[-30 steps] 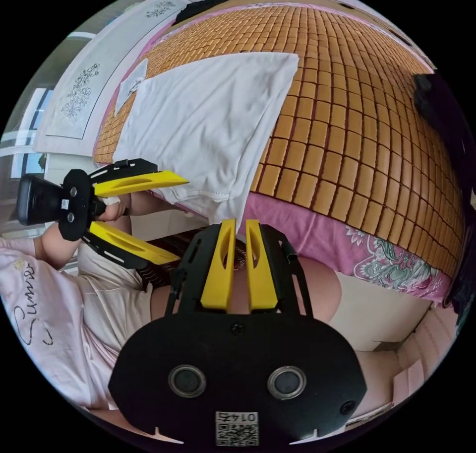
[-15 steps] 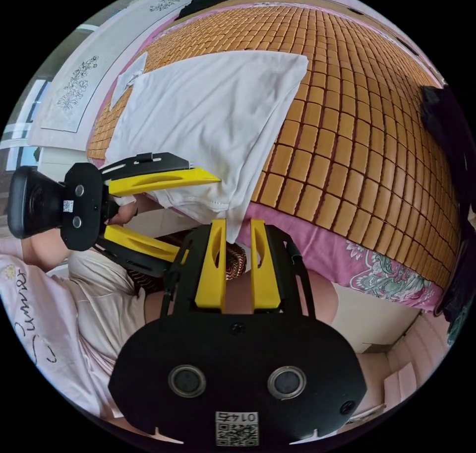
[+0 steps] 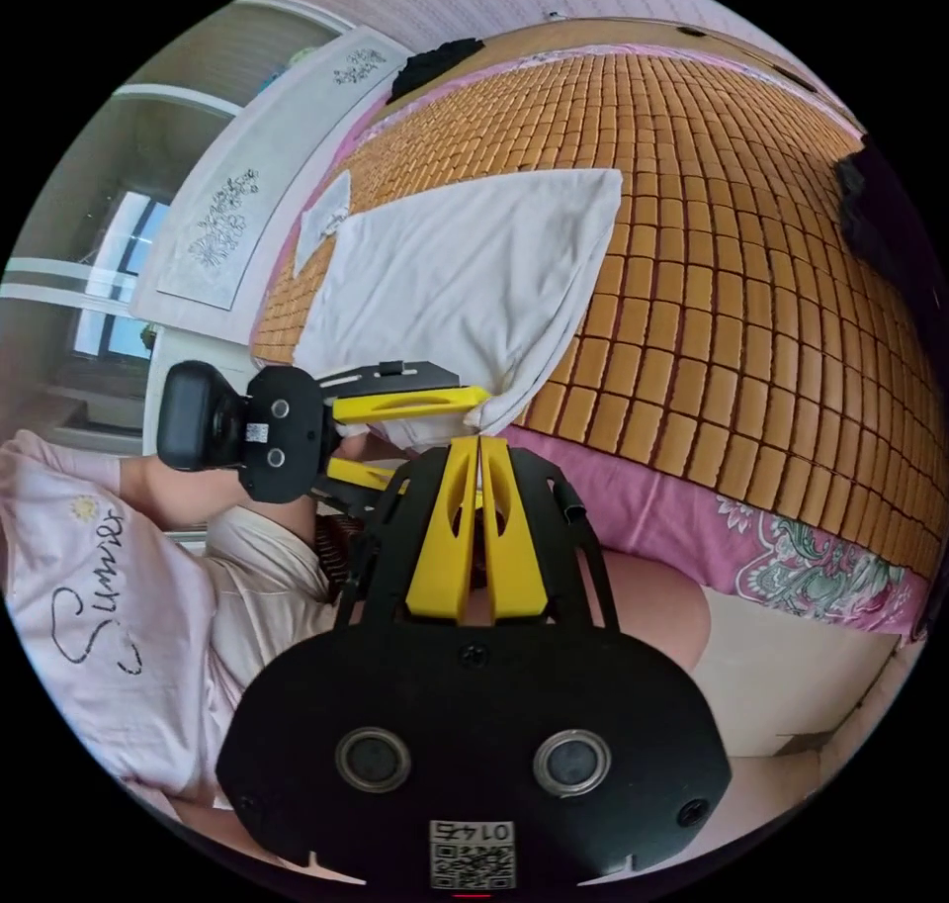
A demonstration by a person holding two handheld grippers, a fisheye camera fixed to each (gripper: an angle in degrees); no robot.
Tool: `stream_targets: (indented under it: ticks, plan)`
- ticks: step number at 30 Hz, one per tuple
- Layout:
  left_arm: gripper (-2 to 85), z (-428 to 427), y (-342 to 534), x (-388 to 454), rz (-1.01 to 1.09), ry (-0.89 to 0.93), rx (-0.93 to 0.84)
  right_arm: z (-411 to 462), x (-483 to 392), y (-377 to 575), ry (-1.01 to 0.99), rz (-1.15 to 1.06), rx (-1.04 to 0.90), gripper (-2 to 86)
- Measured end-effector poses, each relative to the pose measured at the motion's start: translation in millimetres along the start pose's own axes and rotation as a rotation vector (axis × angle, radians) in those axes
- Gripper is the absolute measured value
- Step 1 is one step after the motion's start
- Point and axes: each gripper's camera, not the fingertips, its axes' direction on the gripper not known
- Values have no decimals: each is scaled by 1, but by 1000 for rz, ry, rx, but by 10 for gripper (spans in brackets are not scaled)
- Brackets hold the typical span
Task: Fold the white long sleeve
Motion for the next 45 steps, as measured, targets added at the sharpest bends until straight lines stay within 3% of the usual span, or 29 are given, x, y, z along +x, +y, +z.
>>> stream_targets:
  ticks: [5, 10, 15, 19, 23, 27, 32, 35, 39, 45]
  plan:
    - [53, -23, 7, -10, -62, -75, 20, -43, 23, 12, -205, 51, 82, 1]
    - [44, -59, 22, -24, -75, -35, 91, -84, 60, 27, -219, 184, 244, 27]
    - [43, -99, 42, -24, -47, -9, 139, -76, 96, 0, -323, 310, 290, 150]
    - [44, -129, 61, -22, -30, 59, 168, -60, 121, -23, -411, 430, 403, 130]
    - [44, -144, 69, -21, -27, 128, 193, -68, 126, -26, -329, 470, 437, 47]
    - [44, -151, 59, -21, 14, 173, 239, -113, 123, 4, -359, 413, 574, 28]
    - [46, -176, 33, -37, -70, 376, 454, -212, 94, 58, -205, 348, 718, 19]
    - [46, -181, 30, -50, -130, 436, 515, -236, 69, 62, -94, 331, 692, 18]
    - [46, -190, 43, -73, -188, 421, 528, -221, 33, 33, -14, 294, 597, 19]
    - [45, -203, 105, -116, -289, 279, 491, -123, -53, -64, 29, 109, 450, 26]
